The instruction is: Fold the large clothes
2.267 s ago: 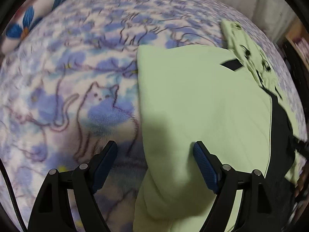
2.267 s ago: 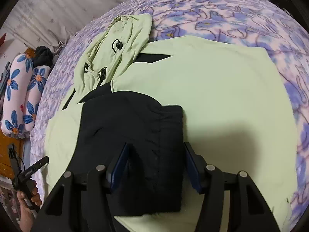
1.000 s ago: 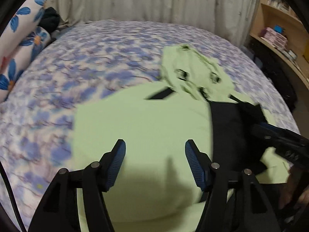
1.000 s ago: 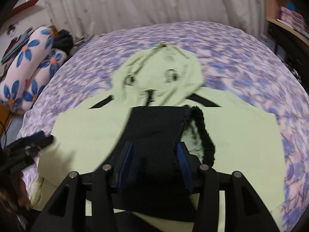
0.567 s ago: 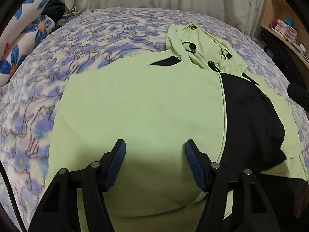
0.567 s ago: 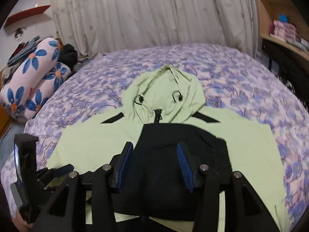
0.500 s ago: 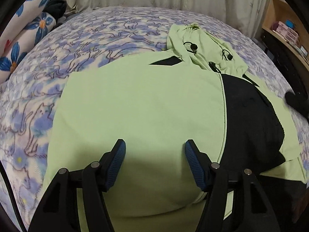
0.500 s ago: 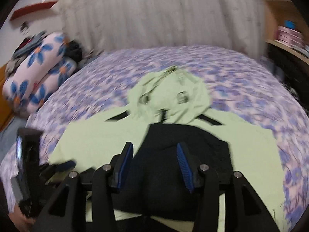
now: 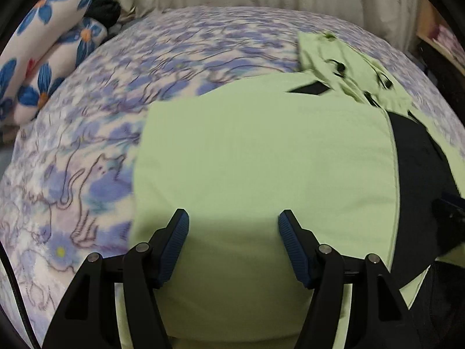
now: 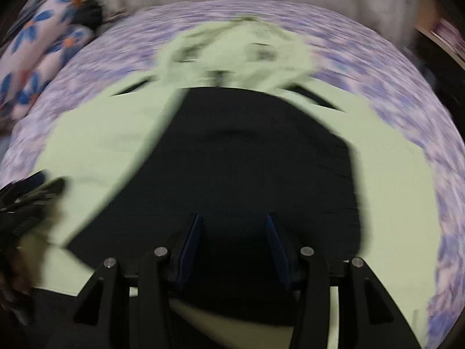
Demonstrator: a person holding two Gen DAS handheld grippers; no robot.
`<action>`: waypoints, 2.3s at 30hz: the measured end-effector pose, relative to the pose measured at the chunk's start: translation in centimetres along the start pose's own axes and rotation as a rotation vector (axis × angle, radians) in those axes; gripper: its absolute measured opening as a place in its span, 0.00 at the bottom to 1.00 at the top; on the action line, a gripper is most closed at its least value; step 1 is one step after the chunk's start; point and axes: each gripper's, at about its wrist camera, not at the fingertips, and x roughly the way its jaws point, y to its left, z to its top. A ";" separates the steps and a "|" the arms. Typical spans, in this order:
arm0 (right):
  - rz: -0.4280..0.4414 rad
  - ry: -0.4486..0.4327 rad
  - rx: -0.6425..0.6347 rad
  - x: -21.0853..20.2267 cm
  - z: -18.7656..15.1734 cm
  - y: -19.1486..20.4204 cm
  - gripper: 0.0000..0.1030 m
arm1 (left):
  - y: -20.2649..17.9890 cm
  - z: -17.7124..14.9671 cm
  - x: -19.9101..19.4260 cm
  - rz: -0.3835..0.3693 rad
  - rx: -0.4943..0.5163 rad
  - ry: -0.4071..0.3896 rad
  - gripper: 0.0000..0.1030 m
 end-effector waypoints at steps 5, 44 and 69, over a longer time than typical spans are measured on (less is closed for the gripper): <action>0.051 -0.015 0.062 -1.2 0.9 -2.5 0.43 | 1.1 1.0 -0.3 0.011 -0.003 0.015 0.62; 0.059 -0.065 0.099 0.8 4.1 -7.6 0.19 | 7.9 7.8 5.6 0.133 -0.178 0.042 0.76; 0.052 -0.119 0.150 -10.6 -3.1 -7.2 0.41 | 2.9 1.9 -11.0 0.077 -0.036 -0.064 0.81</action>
